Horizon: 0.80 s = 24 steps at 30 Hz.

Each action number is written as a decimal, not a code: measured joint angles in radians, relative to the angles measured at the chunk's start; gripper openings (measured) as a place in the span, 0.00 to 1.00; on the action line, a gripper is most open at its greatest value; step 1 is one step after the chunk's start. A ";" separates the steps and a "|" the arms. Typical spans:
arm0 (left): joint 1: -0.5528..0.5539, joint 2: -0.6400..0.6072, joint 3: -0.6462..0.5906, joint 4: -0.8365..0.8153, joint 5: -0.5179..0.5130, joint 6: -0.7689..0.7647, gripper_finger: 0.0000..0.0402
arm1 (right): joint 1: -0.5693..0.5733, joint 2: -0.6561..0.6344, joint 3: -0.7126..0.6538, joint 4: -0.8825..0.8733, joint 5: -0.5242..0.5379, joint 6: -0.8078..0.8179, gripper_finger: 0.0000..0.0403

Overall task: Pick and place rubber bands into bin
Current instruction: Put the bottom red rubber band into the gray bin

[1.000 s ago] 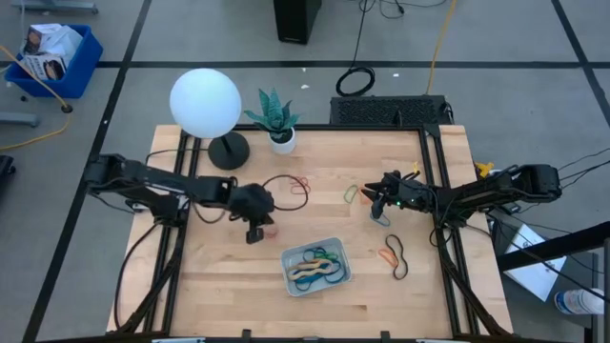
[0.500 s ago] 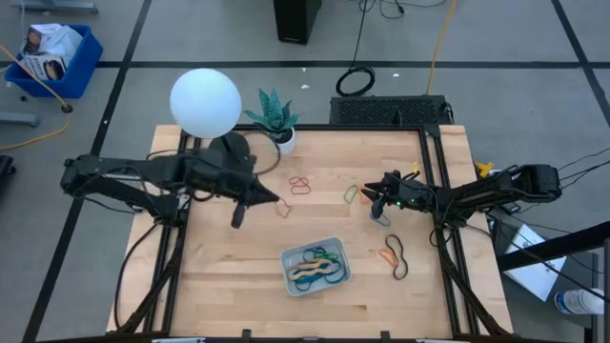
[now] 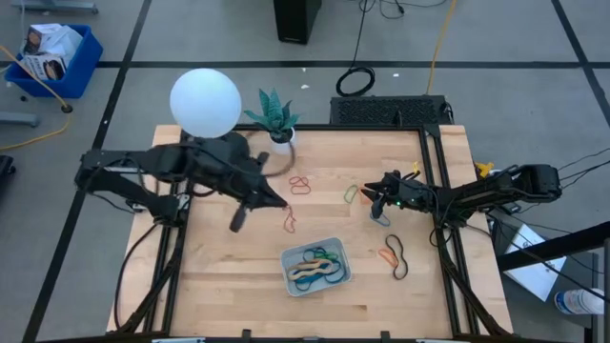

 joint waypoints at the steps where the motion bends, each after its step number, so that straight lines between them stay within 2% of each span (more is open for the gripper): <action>1: -0.007 0.022 0.016 -0.017 0.000 0.007 0.00 | 0.000 0.000 0.000 -0.002 0.000 0.000 0.28; 4: -0.030 0.079 0.049 -0.063 0.002 0.036 0.00 | 0.000 0.000 0.000 -0.004 0.000 0.000 0.28; 10: -0.073 0.202 0.069 -0.045 0.083 0.038 0.00 | 0.000 0.000 0.000 -0.011 0.000 0.000 0.28; 17: -0.114 0.324 0.070 -0.023 0.081 0.000 0.00 | 0.000 0.000 0.000 -0.012 -0.003 0.014 0.28; 24: -0.142 0.463 0.070 -0.050 0.024 -0.041 0.01 | 0.000 0.000 0.000 -0.018 -0.003 0.024 0.28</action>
